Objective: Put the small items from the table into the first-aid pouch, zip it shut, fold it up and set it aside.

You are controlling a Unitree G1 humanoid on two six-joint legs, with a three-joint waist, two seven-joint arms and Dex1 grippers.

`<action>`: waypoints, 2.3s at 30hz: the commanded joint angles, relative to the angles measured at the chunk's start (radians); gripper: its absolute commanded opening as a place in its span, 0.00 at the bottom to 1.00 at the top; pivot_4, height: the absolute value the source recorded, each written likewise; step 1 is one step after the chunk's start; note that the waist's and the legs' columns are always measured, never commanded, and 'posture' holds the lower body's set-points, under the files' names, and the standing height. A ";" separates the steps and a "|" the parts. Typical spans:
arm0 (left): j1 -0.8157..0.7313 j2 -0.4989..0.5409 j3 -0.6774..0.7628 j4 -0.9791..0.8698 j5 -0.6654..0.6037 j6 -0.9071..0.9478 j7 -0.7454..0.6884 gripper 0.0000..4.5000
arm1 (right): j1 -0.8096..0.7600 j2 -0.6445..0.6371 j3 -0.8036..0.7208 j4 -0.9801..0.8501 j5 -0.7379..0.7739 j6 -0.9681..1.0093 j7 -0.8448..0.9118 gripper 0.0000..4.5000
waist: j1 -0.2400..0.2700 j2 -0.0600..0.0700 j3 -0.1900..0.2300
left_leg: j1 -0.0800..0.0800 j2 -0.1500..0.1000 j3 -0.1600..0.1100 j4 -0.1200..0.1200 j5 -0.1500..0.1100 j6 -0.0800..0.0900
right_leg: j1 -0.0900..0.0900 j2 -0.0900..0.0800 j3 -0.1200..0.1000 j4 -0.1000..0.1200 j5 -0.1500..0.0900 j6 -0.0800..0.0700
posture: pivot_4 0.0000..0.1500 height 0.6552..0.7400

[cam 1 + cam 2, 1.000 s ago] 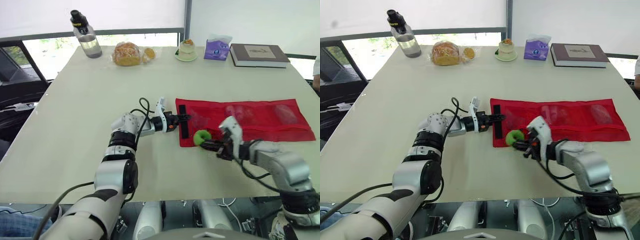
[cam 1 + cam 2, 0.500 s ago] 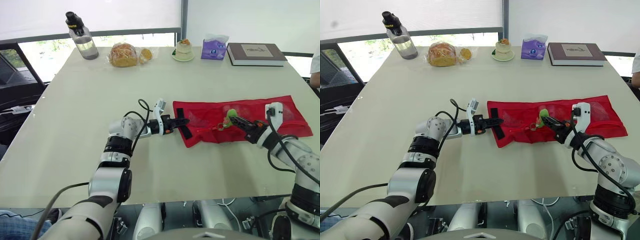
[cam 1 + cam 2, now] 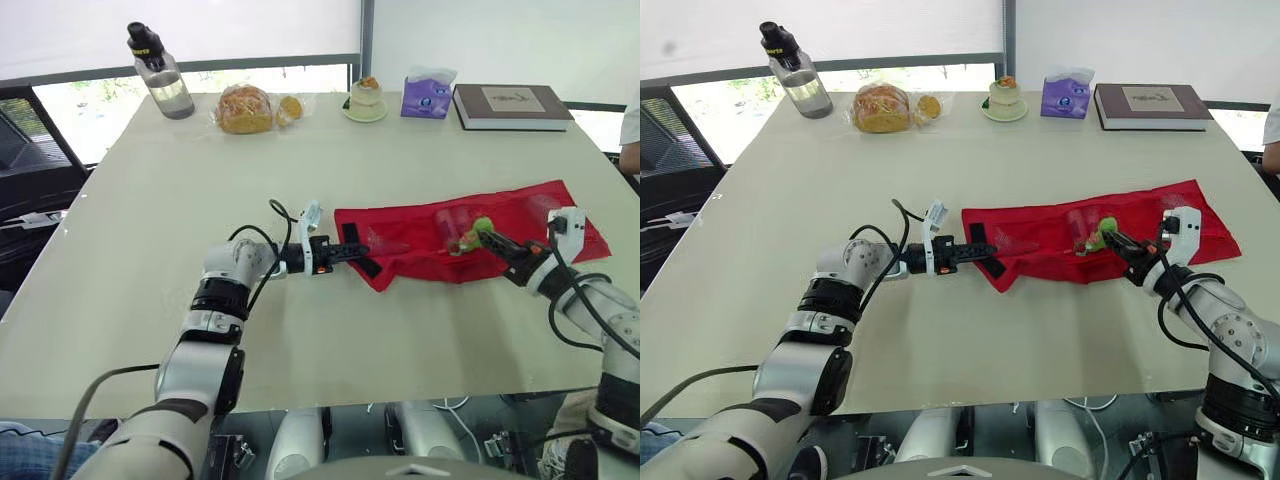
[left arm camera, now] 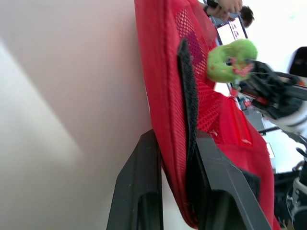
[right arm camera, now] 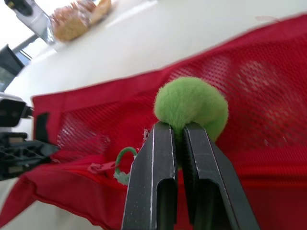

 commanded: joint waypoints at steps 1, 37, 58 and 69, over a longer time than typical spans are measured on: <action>0.034 0.112 -0.004 0.011 0.061 -0.021 -0.051 0.05 | 0.014 -0.082 -0.100 0.020 -0.058 -0.102 -0.032 0.02 | 0.001 0.000 0.000 | 0.000 0.000 0.000 0.000 0.000 0.000 | 0.000 0.000 0.000 0.000 0.000 0.000 | 1.00 1.00; 0.037 0.131 -0.038 -0.012 0.094 -0.063 -0.193 0.05 | 0.096 -0.059 0.209 0.114 -0.543 -0.642 -0.281 0.02 | 0.002 -0.001 0.001 | -0.002 0.002 -0.001 0.000 0.000 0.000 | -0.001 0.003 0.000 -0.003 0.000 0.001 | 1.00 1.00; -0.195 0.331 -0.115 0.434 0.360 -0.468 -0.315 0.05 | 0.058 -0.039 -0.035 0.288 -0.608 -0.758 -0.511 0.02 | 0.003 -0.001 0.001 | -0.001 0.001 0.000 -0.001 0.000 0.000 | -0.001 0.005 0.003 -0.002 -0.002 -0.003 | 1.00 1.00; -0.263 0.280 -0.066 0.606 0.430 -0.598 -0.155 0.05 | 0.079 -0.010 -0.009 0.259 -0.553 -0.731 -0.425 0.02 | 0.004 -0.001 0.001 | -0.002 0.000 0.001 0.000 0.000 0.000 | -0.001 0.005 0.004 -0.002 -0.001 0.000 | 1.00 1.00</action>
